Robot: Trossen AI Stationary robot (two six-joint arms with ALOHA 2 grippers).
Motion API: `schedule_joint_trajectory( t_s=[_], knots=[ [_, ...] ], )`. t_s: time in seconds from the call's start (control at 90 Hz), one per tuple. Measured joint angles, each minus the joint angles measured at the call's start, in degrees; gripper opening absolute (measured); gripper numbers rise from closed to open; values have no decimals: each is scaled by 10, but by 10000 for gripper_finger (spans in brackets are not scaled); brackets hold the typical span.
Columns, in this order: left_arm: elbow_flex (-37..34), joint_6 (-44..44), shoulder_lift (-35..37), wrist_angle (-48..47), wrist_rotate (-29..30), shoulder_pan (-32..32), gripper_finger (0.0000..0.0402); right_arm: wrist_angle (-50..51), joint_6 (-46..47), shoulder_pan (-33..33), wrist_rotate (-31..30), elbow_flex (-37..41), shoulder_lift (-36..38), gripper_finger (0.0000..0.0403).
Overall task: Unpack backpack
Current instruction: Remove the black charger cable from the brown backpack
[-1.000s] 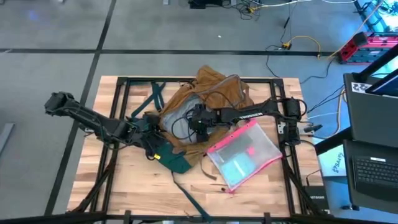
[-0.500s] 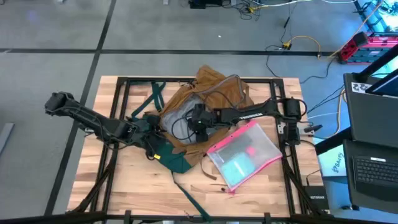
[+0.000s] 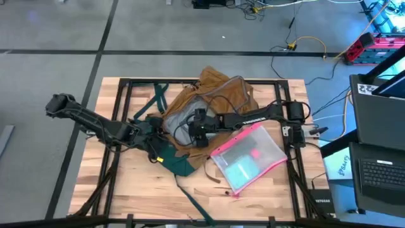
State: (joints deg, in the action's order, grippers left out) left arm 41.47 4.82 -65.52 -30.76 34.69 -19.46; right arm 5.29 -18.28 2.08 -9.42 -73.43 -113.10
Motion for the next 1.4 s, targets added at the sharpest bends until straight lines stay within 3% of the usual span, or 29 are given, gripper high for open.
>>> schedule_joint_trajectory(
  t_s=[0.178, 0.367, 0.678, 1.078, 1.4],
  knots=[
    [0, -1, 0, 0, 0, 0, 123, -22, 1, 10, 2, 0, 0, 186],
    [0, -1, 0, -2, 0, 0, 123, -23, 26, 9, 61, -18, 0, 186],
    [0, -3, 0, -2, 0, 0, 123, 45, -62, 2, 9, -27, 0, 186],
    [0, 0, 0, 0, 0, 0, 123, 51, -75, -52, -1, -27, 0, 186],
    [0, -3, 0, -1, 0, 0, 123, 39, -76, -53, -6, -27, -14, 186]
  ],
)
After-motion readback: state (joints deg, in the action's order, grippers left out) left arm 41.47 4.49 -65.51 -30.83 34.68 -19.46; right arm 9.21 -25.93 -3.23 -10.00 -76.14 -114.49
